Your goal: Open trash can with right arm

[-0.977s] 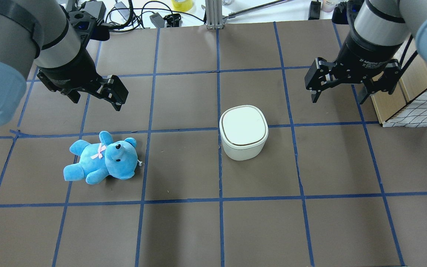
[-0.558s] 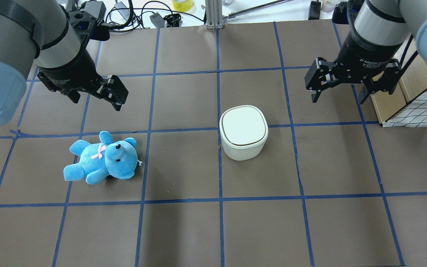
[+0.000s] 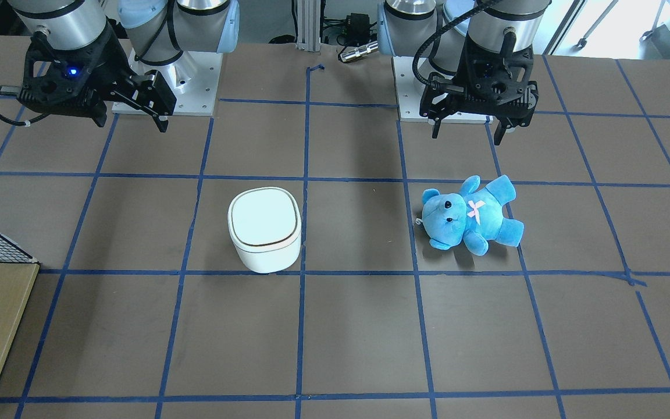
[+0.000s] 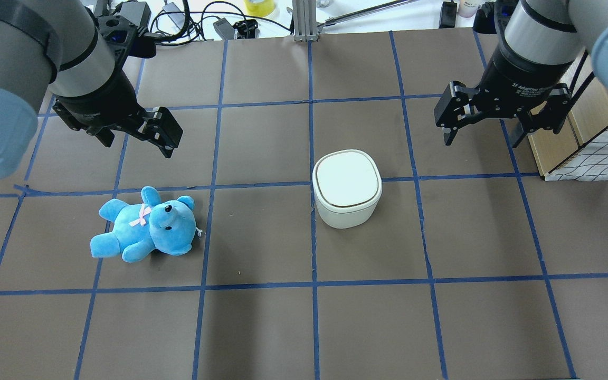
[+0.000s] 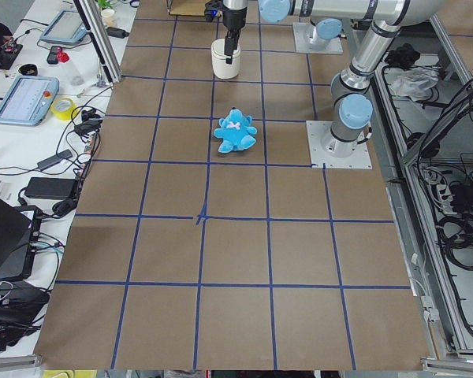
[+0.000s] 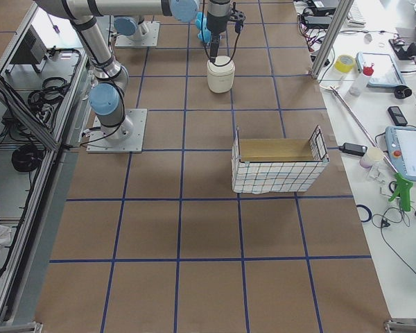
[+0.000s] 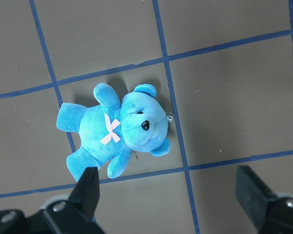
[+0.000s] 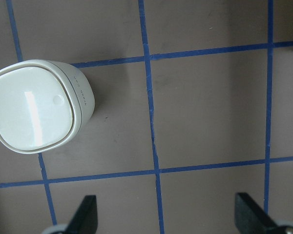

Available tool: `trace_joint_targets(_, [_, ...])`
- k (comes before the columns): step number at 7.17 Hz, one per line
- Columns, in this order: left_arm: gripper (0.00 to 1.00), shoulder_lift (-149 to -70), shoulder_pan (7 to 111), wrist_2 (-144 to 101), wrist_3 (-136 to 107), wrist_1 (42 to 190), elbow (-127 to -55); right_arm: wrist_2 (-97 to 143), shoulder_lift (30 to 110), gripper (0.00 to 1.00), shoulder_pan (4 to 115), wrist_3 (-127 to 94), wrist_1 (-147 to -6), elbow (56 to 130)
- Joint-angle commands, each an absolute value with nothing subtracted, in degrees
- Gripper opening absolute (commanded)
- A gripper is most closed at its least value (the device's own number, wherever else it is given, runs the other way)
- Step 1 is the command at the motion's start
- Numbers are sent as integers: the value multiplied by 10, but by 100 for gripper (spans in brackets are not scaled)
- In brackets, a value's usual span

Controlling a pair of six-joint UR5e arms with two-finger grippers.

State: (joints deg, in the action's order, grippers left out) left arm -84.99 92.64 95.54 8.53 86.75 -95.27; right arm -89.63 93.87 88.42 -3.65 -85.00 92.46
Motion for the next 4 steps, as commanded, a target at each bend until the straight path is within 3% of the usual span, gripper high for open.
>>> trace_joint_targets(1, [100,-850,926,955,85,867,-953,-897,939,100,884,-38,-847,925])
trace_joint_targets(4, [100,-850,926,955,85,867,-953,-896,938,100,885,-40,-851,925])
